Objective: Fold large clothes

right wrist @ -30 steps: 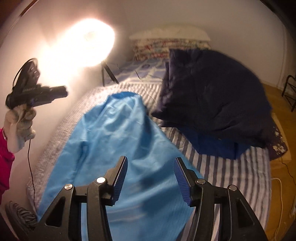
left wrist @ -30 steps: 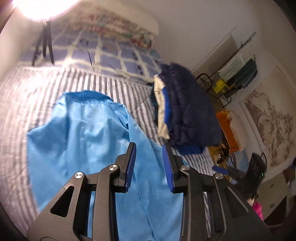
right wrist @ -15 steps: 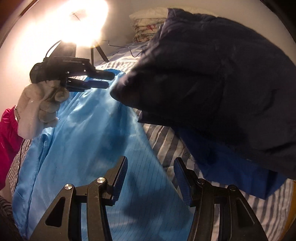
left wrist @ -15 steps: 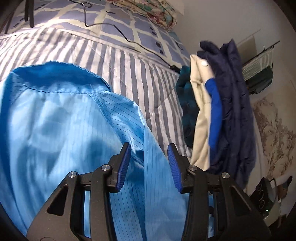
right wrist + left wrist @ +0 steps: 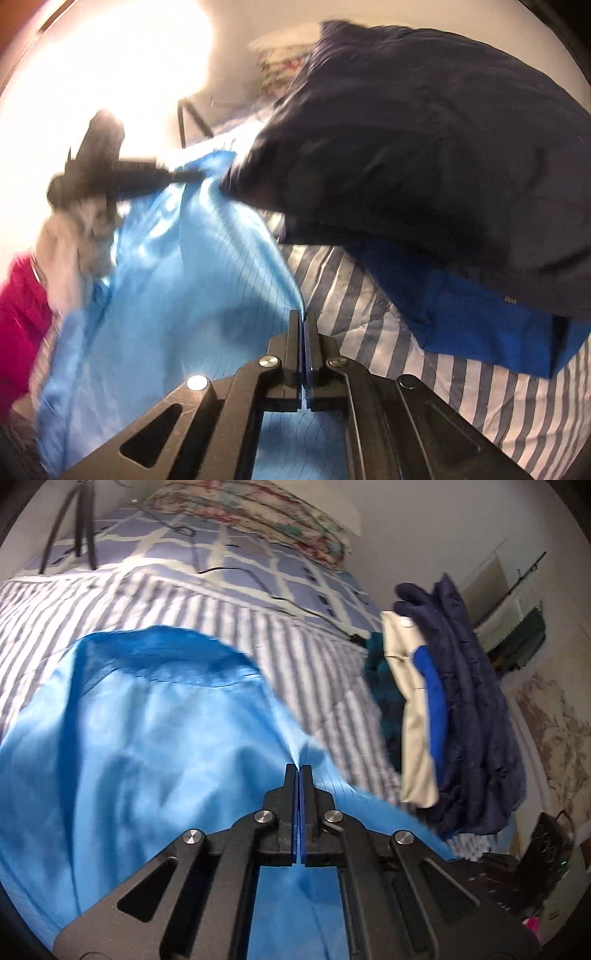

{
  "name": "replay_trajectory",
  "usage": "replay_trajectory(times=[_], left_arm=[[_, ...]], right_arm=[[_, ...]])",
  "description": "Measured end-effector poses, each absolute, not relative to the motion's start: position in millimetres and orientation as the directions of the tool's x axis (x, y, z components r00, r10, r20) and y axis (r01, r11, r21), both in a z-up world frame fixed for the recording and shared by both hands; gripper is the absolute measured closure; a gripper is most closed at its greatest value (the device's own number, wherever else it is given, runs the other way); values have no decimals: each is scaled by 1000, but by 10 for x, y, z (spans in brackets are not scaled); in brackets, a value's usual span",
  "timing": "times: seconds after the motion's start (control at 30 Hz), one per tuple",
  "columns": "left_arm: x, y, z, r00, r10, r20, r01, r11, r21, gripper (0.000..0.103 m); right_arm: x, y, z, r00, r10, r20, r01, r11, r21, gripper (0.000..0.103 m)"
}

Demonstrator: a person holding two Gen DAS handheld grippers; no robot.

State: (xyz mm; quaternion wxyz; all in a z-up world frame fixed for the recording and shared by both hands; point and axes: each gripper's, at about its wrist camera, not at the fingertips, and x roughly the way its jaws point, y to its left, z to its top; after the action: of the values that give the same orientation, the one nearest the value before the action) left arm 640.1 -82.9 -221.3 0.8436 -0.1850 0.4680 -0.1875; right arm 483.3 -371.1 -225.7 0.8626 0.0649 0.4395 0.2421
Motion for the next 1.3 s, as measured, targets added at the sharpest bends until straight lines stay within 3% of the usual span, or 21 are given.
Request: replay_trajectory(times=[0.1,0.3,0.47,0.63,0.7,0.73,1.07,1.13,1.3], left_arm=[[6478,-937,-2322,486,-422,-765,131,901,-413,103],[6776,-1053,-2384,507,-480,-716,89,855,-510,103],[6979,-1251,-2355,540,-398,-742,97,905,-415,103],[7080,-1195,-2242,580,-408,-705,61,885,-462,103],[7048,-1108,-2116,588,-412,-696,53,878,-475,103],[6993,-1077,-2035,592,-415,-691,64,879,-472,103],[5889,-616,-810,678,-429,-598,170,882,-440,103],[5540,-539,-540,689,-432,-581,196,884,-424,103],[4519,-306,187,720,-446,-532,261,884,-388,103]], right_arm=[[4852,-3756,-2258,506,464,-727,-330,883,334,103],[4868,-3628,-2361,484,406,-776,-315,907,278,103],[4921,-3686,-2463,477,388,-789,-247,920,303,103],[4907,-3753,-2468,481,350,-804,-211,936,281,101],[4885,-3807,-2442,489,341,-803,-190,940,284,81],[4865,-3849,-2411,495,338,-801,-177,941,288,77],[3883,-4290,-1554,616,472,-631,-220,872,437,64],[3609,-4232,-1336,647,461,-608,-229,878,421,57],[2976,-4304,-787,692,450,-564,-239,881,409,56]])
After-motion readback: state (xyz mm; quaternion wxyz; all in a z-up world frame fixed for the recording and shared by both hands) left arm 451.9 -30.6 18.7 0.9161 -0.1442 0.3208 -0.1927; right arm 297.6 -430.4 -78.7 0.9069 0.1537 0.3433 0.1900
